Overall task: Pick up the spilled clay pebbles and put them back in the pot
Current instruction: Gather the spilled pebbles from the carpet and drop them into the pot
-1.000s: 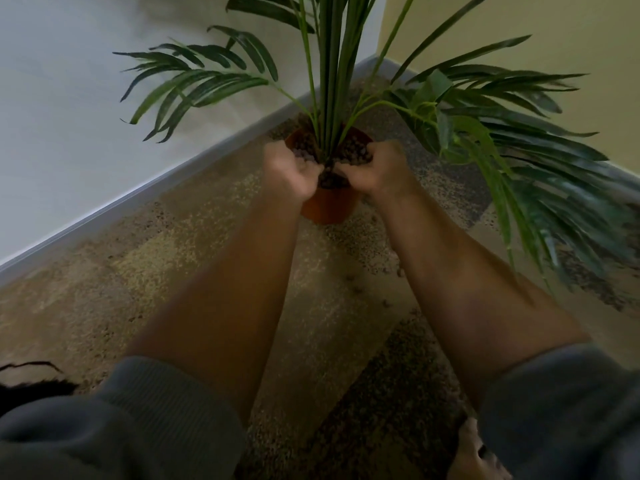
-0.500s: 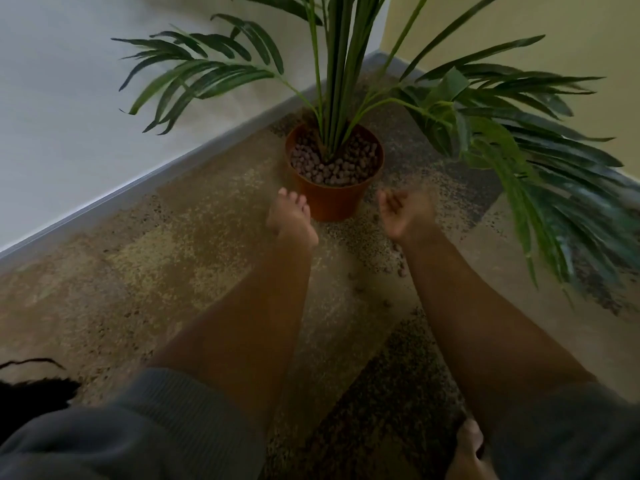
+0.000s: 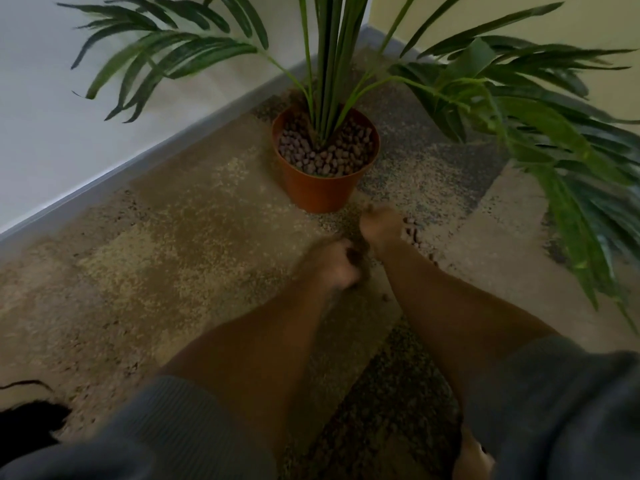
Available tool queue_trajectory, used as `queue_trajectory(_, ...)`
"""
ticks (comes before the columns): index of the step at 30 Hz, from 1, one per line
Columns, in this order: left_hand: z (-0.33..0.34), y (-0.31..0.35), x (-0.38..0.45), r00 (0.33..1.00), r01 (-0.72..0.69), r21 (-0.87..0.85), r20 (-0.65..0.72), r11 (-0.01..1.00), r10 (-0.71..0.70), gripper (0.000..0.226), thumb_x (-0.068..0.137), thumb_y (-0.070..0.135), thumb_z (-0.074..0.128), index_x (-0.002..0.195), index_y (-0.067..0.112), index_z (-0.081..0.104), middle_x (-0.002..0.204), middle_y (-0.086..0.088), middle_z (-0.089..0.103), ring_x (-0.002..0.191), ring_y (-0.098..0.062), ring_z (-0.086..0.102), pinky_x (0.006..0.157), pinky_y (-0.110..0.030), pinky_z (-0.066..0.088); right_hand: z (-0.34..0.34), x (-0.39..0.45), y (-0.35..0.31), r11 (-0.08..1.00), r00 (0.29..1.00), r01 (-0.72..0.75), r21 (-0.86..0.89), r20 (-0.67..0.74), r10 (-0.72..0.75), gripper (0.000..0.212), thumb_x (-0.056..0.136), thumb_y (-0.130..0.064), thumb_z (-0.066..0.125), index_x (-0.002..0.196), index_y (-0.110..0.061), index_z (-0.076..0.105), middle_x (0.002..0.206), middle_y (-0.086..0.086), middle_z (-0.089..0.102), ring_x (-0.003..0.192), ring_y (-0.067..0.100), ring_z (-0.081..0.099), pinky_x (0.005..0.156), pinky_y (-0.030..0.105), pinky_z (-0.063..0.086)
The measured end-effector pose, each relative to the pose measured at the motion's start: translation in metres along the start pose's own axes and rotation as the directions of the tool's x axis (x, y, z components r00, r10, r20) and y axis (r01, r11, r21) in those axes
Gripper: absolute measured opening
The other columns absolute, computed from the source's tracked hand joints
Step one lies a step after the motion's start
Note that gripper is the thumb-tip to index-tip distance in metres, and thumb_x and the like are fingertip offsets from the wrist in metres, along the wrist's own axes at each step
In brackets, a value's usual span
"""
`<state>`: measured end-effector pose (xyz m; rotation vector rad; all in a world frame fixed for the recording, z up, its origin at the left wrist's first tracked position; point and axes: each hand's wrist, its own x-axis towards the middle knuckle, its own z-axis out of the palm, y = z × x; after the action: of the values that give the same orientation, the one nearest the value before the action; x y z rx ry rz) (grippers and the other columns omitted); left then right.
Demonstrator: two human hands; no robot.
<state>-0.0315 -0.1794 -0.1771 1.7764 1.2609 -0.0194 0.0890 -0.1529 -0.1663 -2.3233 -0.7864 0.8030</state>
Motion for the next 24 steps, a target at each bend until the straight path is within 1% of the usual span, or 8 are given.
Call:
queue_trajectory(1, 0.004, 0.002, 0.001, 0.999, -0.032, 0.092, 0.026, 0.995, 0.030, 0.059, 0.067, 0.047, 0.078, 0.120, 0.031, 0.061, 0.120, 0.002, 0.060, 0.104, -0.020, 0.058, 0.090, -0.039, 0.052, 0.002, 0.002, 0.003, 0.985, 0.996, 0.082, -0.155, -0.018, -0.086, 0.027, 0.098, -0.021, 0.044, 0.087, -0.003, 0.061, 0.105, 0.020, 0.064, 0.107, 0.032, 0.059, 0.082, 0.034, 0.051)
queue_trajectory(3, 0.010, 0.003, 0.002, 0.996, -0.079, 0.224, 0.055, 0.971, 0.068, 0.064, 0.065, 0.050, 0.081, 0.121, 0.026, 0.061, 0.131, -0.003, 0.053, 0.115, -0.025, 0.052, 0.098, -0.042, 0.047, 0.004, 0.008, 0.007, 0.942, 0.988, 0.145, -0.302, -0.007, -0.154, 0.032, 0.092, -0.017, 0.050, 0.117, 0.001, 0.059, 0.141, 0.021, 0.045, 0.132, 0.034, 0.042, 0.104, 0.039, 0.043)
queue_trajectory(6, 0.016, -0.002, 0.006, 0.995, -0.097, 0.284, 0.049, 0.954, 0.086, 0.042, 0.070, 0.033, 0.083, 0.108, 0.024, 0.066, 0.131, -0.004, 0.052, 0.116, -0.024, 0.052, 0.102, -0.042, 0.044, 0.009, 0.017, 0.009, 0.896, 0.977, 0.213, -0.390, 0.071, -0.202, 0.056, 0.090, -0.013, 0.054, 0.144, -0.003, 0.040, 0.156, 0.015, 0.024, 0.142, 0.032, 0.028, 0.112, 0.039, 0.036)
queue_trajectory(9, 0.020, -0.005, 0.008, 0.994, -0.099, 0.230, 0.059, 0.968, 0.088, 0.026, 0.077, 0.022, 0.079, 0.099, 0.025, 0.065, 0.125, 0.000, 0.054, 0.108, -0.021, 0.055, 0.097, -0.042, 0.048, 0.013, 0.025, 0.008, 0.813, 0.961, 0.275, -0.513, 0.169, -0.218, 0.061, 0.091, -0.015, 0.052, 0.149, -0.007, 0.033, 0.159, 0.011, 0.021, 0.144, 0.034, 0.022, 0.116, 0.043, 0.032)
queue_trajectory(11, 0.021, -0.007, 0.008, 0.992, -0.113, 0.211, 0.078, 0.971, 0.098, 0.016, 0.084, 0.021, 0.072, 0.098, 0.025, 0.065, 0.118, 0.001, 0.058, 0.102, -0.018, 0.057, 0.088, -0.037, 0.049, 0.013, 0.028, 0.008, 0.687, 0.939, 0.345, -0.640, 0.243, -0.245, 0.055, 0.094, -0.019, 0.048, 0.146, -0.007, 0.038, 0.157, 0.012, 0.023, 0.140, 0.037, 0.025, 0.115, 0.043, 0.031)
queue_trajectory(13, 0.020, -0.010, 0.008, 0.990, -0.130, 0.191, 0.081, 0.973, 0.116, 0.007, 0.087, 0.022, 0.068, 0.092, 0.026, 0.066, 0.108, 0.003, 0.064, 0.093, -0.014, 0.059, 0.076, -0.031, 0.046, 0.013, 0.030, 0.008, 0.635, 0.931, 0.365, -0.681, 0.249, -0.268, 0.048, 0.094, -0.017, 0.048, 0.141, -0.007, 0.045, 0.152, 0.013, 0.028, 0.137, 0.035, 0.028, 0.112, 0.042, 0.032)
queue_trajectory(18, 0.021, -0.011, 0.007, 0.989, -0.148, 0.152, 0.047, 0.977, 0.143, 0.006, 0.090, 0.024, 0.064, 0.085, 0.025, 0.063, 0.093, 0.002, 0.066, 0.087, -0.016, 0.062, 0.067, -0.031, 0.046, 0.005, 0.035, 0.014, 0.673, 0.948, 0.308, -0.673, 0.156, -0.277, 0.031, 0.094, -0.009, 0.047, 0.121, -0.008, 0.063, 0.140, 0.015, 0.041, 0.130, 0.032, 0.037, 0.105, 0.042, 0.042)
queue_trajectory(24, 0.026, -0.006, 0.005, 0.990, -0.136, 0.050, -0.039, 0.989, 0.138, 0.009, 0.091, 0.030, 0.063, 0.098, 0.028, 0.070, 0.104, 0.003, 0.069, 0.091, -0.014, 0.062, 0.070, -0.027, 0.046, -0.018, 0.033, 0.039, 0.675, 0.963, 0.218, -0.705, 0.042, -0.266, 0.048, 0.093, -0.040, 0.046, 0.135, -0.017, 0.053, 0.140, 0.014, 0.041, 0.131, 0.036, 0.037, 0.104, 0.052, 0.041)
